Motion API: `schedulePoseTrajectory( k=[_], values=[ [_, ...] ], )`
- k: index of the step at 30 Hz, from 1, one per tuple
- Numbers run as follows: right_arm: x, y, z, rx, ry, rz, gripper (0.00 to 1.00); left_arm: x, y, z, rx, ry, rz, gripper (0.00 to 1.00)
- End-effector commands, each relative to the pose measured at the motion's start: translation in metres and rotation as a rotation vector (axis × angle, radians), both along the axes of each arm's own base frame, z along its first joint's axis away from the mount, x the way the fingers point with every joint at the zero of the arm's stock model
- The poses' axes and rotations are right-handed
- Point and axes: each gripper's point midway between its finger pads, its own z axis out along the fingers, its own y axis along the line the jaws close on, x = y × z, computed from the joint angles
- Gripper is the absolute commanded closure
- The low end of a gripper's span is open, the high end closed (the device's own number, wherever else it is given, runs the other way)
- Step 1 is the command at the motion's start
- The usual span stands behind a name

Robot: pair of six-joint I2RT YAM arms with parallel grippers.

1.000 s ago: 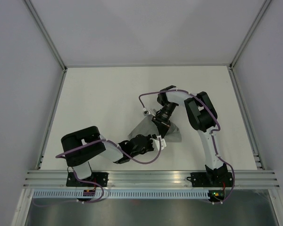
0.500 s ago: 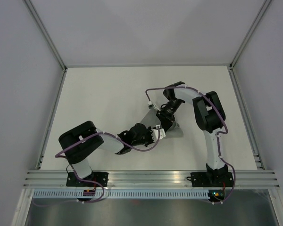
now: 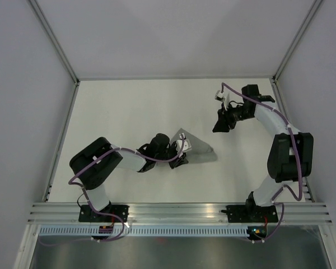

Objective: Fold the napkin, place the utensils inside, and roll it up
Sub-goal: Roll the napkin with the utensil

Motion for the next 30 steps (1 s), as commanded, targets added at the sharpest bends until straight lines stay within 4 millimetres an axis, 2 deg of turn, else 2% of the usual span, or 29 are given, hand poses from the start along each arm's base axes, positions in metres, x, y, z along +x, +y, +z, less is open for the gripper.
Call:
schedulePoseTrajectory(
  k=[1,2,3,4,5,6,9,10,11,12,13,14,15,19,20,25,30],
  values=[
    [-0.009,0.008,0.029,0.040,-0.248,0.056,0.53,-0.033,0.012,-0.037,0.062,0.294,-0.035,0.98],
    [-0.016,0.007,0.018,0.035,-0.273,0.059,0.52,-0.034,0.008,-0.034,0.047,0.322,-0.049,0.98],
    [-0.019,0.006,0.018,0.024,-0.312,0.061,0.51,-0.031,0.010,-0.036,0.045,0.343,-0.040,0.98],
    [-0.021,0.007,0.029,0.016,-0.408,0.084,0.49,-0.032,0.010,-0.038,0.046,0.377,-0.037,0.98],
    [-0.032,0.008,0.018,0.008,-0.404,0.096,0.48,-0.032,0.011,-0.038,0.038,0.403,-0.040,0.98],
    [-0.037,0.014,0.024,-0.006,-0.461,0.120,0.47,-0.032,0.013,-0.041,0.041,0.421,-0.036,0.98],
    [-0.053,0.021,0.001,-0.091,-0.485,0.158,0.47,-0.033,0.014,-0.040,0.033,0.477,-0.036,0.98],
    [-0.058,0.036,0.004,-0.100,-0.542,0.205,0.46,-0.033,0.014,-0.040,0.031,0.486,-0.041,0.98],
    [-0.069,0.040,-0.013,-0.128,-0.535,0.230,0.46,-0.032,0.016,-0.041,0.033,0.495,-0.037,0.98],
    [-0.070,0.040,-0.018,-0.183,-0.565,0.229,0.46,-0.031,0.016,-0.041,0.034,0.502,-0.035,0.98],
    [-0.077,0.056,-0.021,-0.181,-0.607,0.279,0.45,-0.032,0.016,-0.040,0.026,0.536,-0.028,0.98],
    [-0.084,0.057,-0.034,-0.209,-0.604,0.298,0.45,-0.032,0.017,-0.041,0.029,0.546,-0.021,0.98],
    [-0.093,0.068,-0.040,-0.216,-0.614,0.341,0.44,-0.032,0.017,-0.041,0.028,0.552,-0.025,0.98],
    [-0.092,0.079,-0.060,-0.278,-0.678,0.369,0.44,-0.034,0.017,-0.046,0.035,0.586,-0.030,0.98],
    [-0.092,0.076,-0.066,-0.303,-0.680,0.366,0.44,-0.034,0.019,-0.049,0.039,0.600,-0.028,0.98],
    [-0.097,0.082,-0.080,-0.333,-0.706,0.392,0.43,-0.032,0.017,-0.048,0.035,0.611,-0.032,0.98],
    [-0.093,0.083,-0.096,-0.401,-0.717,0.406,0.43,-0.029,0.015,-0.046,0.028,0.613,-0.034,0.98]
  ],
)
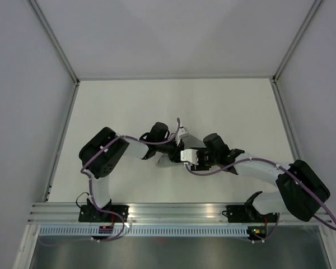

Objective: Fold the napkin, place the utensils inside, and roll it up
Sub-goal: Roll the napkin with the utensil

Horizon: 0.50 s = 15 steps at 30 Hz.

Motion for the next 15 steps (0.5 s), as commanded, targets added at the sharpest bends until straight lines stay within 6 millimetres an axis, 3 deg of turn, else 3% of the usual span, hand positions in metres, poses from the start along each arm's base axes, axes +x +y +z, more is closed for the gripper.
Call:
schedulePoseTrajectory(
  k=[1,7,11,15],
  values=[
    [0.016,0.001,-0.004,-0.034,-0.083,-0.018,0.43,-0.033,0.021,-0.042,0.137,0.198,-0.007,0.98],
    [0.015,-0.005,-0.020,-0.089,-0.062,-0.020,0.49,-0.032,0.019,-0.035,0.118,0.195,-0.011,0.98],
    [0.012,-0.009,-0.026,-0.113,-0.047,-0.017,0.69,-0.029,0.015,-0.022,0.088,0.168,-0.013,0.98],
    [0.008,-0.012,-0.031,-0.123,-0.028,-0.023,0.78,-0.021,0.012,-0.008,0.066,0.137,0.024,0.98]
  ],
)
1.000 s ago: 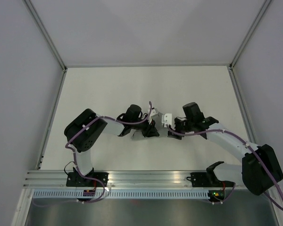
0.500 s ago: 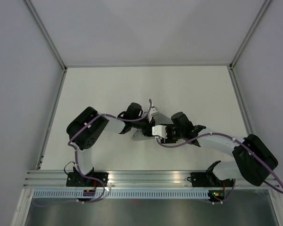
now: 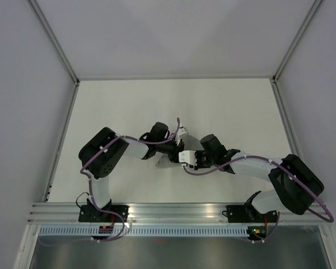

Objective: Fold the napkin, place the utensils inside, and roll it up
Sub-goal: Roll the napkin with the utensil

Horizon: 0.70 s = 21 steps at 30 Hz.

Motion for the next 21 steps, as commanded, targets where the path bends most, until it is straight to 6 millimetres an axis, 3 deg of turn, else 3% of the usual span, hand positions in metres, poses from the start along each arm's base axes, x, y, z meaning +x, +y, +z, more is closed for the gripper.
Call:
schedulePoseTrajectory(
  k=[1,10,21],
  values=[
    [-0.002,-0.010,-0.011,-0.047,0.007,-0.020,0.80,-0.016,0.010,-0.006,0.059,0.105,0.026,0.97],
    [-0.007,-0.012,-0.014,-0.074,0.056,-0.020,0.87,0.000,0.011,0.019,0.016,0.042,0.148,0.90],
    [-0.007,-0.011,-0.014,-0.077,0.074,-0.022,0.89,0.001,0.005,0.056,-0.126,-0.030,0.163,0.56]
  ],
)
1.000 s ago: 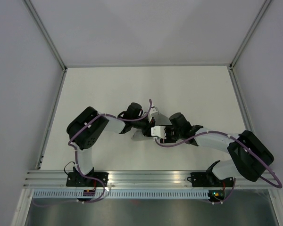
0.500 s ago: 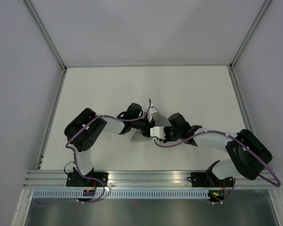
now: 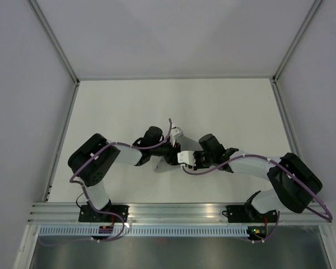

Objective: Fold the napkin, place the utensils inside, and roll it up
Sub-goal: Roll the napkin with the utensil

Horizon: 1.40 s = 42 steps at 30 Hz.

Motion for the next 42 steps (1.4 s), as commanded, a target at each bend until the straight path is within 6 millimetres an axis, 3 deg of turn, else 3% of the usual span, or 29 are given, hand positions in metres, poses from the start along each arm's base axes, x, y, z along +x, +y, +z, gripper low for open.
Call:
schedulePoseTrajectory(
  k=[1,7,11,12,16,21,22,23,24,28,29,35,36,37,38,39,40,41,42],
  values=[
    [-0.002,-0.018,-0.013,-0.082,0.039,-0.051,0.89,0.007,-0.009,0.043,-0.116,-0.075,0.011,0.55],
    [-0.001,-0.017,-0.011,-0.085,0.049,-0.051,0.90,0.018,-0.001,0.060,-0.129,-0.143,0.100,0.53],
    [-0.003,-0.020,-0.010,-0.105,0.064,-0.049,0.92,0.030,0.020,0.060,-0.122,-0.172,0.256,0.54],
    [-0.003,-0.020,-0.010,-0.110,0.066,-0.050,0.93,0.036,0.025,0.071,-0.149,-0.205,0.297,0.54],
    [-0.008,-0.028,-0.011,-0.142,0.080,-0.048,0.93,0.041,0.043,0.083,-0.164,-0.213,0.400,0.51],
    [-0.011,-0.044,-0.012,-0.158,0.136,-0.067,0.94,0.044,0.061,0.096,-0.232,-0.156,0.559,0.37],
    [-0.011,-0.046,-0.011,-0.151,0.151,-0.069,0.94,0.046,0.066,0.113,-0.303,-0.169,0.601,0.22],
    [-0.010,-0.053,-0.012,-0.156,0.166,-0.084,0.94,0.042,0.076,0.101,-0.307,-0.119,0.645,0.17],
    [-0.008,-0.055,-0.011,-0.155,0.168,-0.090,0.94,0.042,0.080,0.101,-0.316,-0.118,0.653,0.15],
    [-0.009,-0.064,-0.012,-0.163,0.252,-0.091,0.94,0.030,0.080,0.108,-0.306,-0.161,0.588,0.19],
    [-0.014,-0.069,-0.014,-0.167,0.301,-0.093,0.94,0.024,0.081,0.111,-0.309,-0.185,0.564,0.13],
    [-0.011,-0.076,-0.016,-0.197,0.453,-0.086,0.95,0.019,0.096,0.114,-0.256,-0.328,0.633,0.16],
    [-0.005,-0.072,-0.012,-0.192,0.457,-0.079,0.95,0.010,0.087,0.110,-0.220,-0.344,0.599,0.16],
    [-0.008,-0.073,-0.020,-0.210,0.501,-0.073,0.95,0.010,0.079,0.116,-0.184,-0.425,0.563,0.16],
    [-0.003,-0.071,-0.014,-0.213,0.521,-0.068,0.95,0.013,0.077,0.116,-0.143,-0.468,0.584,0.16],
    [-0.004,-0.069,-0.014,-0.209,0.553,-0.054,0.95,0.000,0.060,0.099,-0.067,-0.476,0.508,0.16],
    [-0.006,-0.070,-0.021,-0.224,0.601,-0.054,0.95,0.003,0.049,0.108,-0.045,-0.539,0.476,0.16],
    [-0.009,-0.073,-0.021,-0.235,0.640,-0.051,0.96,0.003,0.042,0.101,0.000,-0.549,0.455,0.16],
    [0.001,-0.070,-0.019,-0.231,0.634,-0.055,0.96,-0.002,0.032,0.096,0.029,-0.561,0.414,0.16]
  ],
)
